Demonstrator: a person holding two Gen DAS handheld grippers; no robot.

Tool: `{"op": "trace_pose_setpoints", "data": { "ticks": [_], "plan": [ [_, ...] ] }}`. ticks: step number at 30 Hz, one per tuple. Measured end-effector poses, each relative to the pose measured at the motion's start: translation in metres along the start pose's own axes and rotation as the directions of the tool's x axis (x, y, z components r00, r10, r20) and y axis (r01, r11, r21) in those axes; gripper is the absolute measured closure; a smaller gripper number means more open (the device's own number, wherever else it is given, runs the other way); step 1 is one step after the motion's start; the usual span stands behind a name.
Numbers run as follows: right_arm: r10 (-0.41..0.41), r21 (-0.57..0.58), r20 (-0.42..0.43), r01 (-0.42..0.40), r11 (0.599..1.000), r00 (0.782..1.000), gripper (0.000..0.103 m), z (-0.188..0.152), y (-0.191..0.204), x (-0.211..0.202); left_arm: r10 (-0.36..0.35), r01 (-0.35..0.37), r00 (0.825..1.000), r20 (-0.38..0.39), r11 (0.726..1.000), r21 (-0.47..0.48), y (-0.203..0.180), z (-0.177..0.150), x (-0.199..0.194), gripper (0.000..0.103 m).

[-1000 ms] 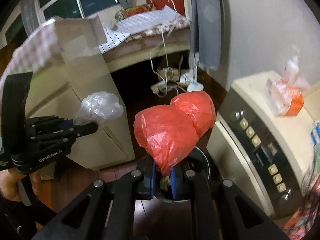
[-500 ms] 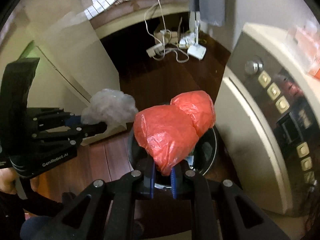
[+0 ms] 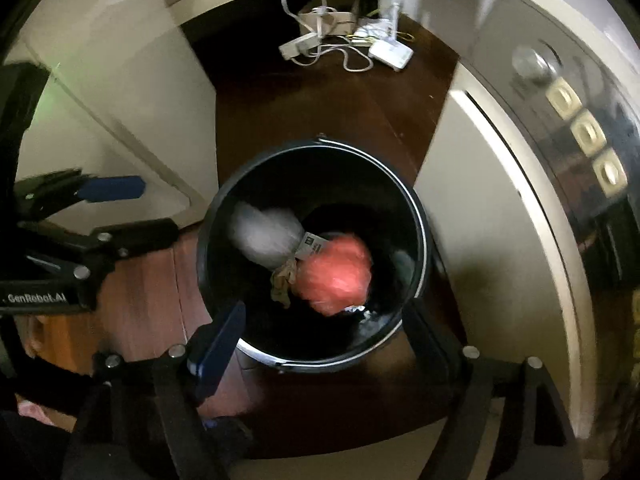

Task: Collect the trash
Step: 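Carry both bags to the black bin and release them inside, then move both open tools back toward the bed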

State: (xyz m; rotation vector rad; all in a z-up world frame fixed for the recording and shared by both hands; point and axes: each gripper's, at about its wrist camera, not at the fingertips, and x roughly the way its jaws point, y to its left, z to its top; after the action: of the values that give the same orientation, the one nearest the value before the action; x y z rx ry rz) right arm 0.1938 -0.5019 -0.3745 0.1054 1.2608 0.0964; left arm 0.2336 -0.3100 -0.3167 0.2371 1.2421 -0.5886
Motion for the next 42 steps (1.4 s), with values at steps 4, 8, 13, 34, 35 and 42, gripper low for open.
{"op": "trace_pose_setpoints", "data": {
  "ticks": [4, 8, 13, 34, 35, 42],
  "plan": [
    [-0.023, 0.016, 0.031, 0.023, 1.0, 0.999, 0.008, -0.003, 0.004, -0.015, 0.026, -0.026, 1.0, 0.009, 1.0, 0.003, 0.006, -0.002, -0.006, 0.029],
    [-0.035, 0.047, 0.067, 0.032, 0.998, 0.997, 0.007, -0.002, 0.009, -0.032, 0.046, -0.046, 0.998, 0.034, 0.999, 0.008, 0.008, -0.003, -0.023, 0.029],
    [-0.044, 0.074, 0.107, 0.036, 0.997, 0.993, 0.006, 0.005, 0.018, -0.056, 0.063, -0.062, 0.996, 0.059, 0.998, -0.017, 0.018, -0.009, -0.045, 0.028],
    [-0.116, -0.007, 0.304, 0.124, 0.992, 0.946, 0.0, 0.019, 0.125, -0.195, 0.25, -0.211, 0.934, 0.255, 0.963, -0.169, 0.066, -0.065, -0.194, 0.0],
    [-0.119, -0.014, 0.305, 0.13, 0.991, 0.945, 0.0, 0.02, 0.131, -0.201, 0.249, -0.205, 0.932, 0.264, 0.961, -0.185, 0.07, -0.067, -0.201, 0.0],
    [-0.085, -0.073, 0.388, 0.123, 0.99, 0.918, 0.0, 0.03, 0.183, -0.249, 0.356, -0.298, 0.873, 0.335, 0.931, -0.213, 0.08, -0.087, -0.265, 0.0]
  ]
}}
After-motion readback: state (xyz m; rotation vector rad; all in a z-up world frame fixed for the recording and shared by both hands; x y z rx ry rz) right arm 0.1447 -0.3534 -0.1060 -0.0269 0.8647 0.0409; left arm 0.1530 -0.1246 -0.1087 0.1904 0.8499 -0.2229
